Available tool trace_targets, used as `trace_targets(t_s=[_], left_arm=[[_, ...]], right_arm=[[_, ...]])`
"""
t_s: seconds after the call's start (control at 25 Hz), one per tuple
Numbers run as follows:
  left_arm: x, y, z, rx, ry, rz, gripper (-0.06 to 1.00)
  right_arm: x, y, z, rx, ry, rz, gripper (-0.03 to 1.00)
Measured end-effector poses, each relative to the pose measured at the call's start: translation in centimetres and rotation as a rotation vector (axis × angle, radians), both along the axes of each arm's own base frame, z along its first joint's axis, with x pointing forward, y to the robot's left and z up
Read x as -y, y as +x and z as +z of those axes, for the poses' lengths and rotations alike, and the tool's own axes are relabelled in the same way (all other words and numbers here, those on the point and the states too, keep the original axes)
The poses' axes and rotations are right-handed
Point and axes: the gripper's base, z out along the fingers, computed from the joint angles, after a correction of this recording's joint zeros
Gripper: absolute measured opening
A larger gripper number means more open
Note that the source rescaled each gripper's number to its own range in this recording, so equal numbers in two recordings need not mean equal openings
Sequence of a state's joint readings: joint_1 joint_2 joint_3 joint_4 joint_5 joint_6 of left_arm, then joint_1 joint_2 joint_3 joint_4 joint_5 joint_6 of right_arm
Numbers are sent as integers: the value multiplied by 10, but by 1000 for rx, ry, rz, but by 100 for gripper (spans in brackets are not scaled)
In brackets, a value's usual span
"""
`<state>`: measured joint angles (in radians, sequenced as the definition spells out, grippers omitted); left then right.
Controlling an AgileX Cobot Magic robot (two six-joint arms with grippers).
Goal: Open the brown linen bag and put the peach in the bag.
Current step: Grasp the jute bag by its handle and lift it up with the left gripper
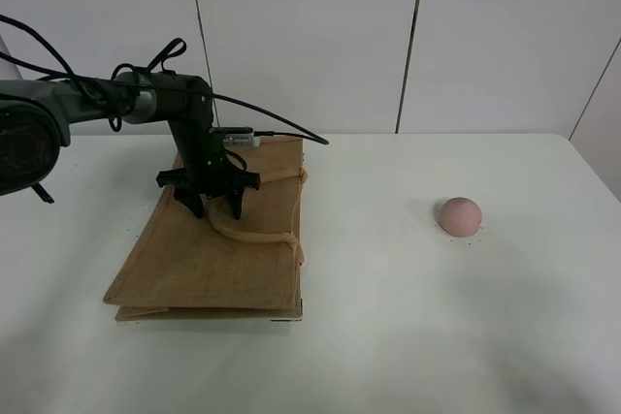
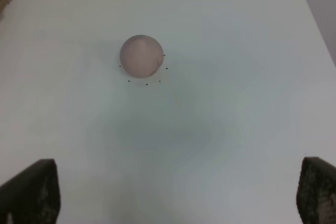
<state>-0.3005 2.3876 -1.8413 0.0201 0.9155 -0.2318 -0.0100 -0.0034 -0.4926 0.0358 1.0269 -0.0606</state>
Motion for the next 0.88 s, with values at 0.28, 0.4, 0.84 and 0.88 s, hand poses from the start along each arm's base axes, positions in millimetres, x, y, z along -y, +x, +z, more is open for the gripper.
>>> trace_targets(t_s=[0.28, 0.4, 0.84, 0.88], left_arm=[[0, 0, -2, -10, 6, -2, 45], [0, 1, 2, -14, 9, -5, 18], [1, 14, 69, 29, 43, -61, 0], [2, 18, 84, 76, 31, -74, 0]], right_arm=[[0, 0, 0, 0, 0, 0, 100], [0, 0, 0, 0, 0, 0, 100], [0, 0, 0, 0, 0, 0, 100], [0, 0, 0, 0, 0, 0, 100]])
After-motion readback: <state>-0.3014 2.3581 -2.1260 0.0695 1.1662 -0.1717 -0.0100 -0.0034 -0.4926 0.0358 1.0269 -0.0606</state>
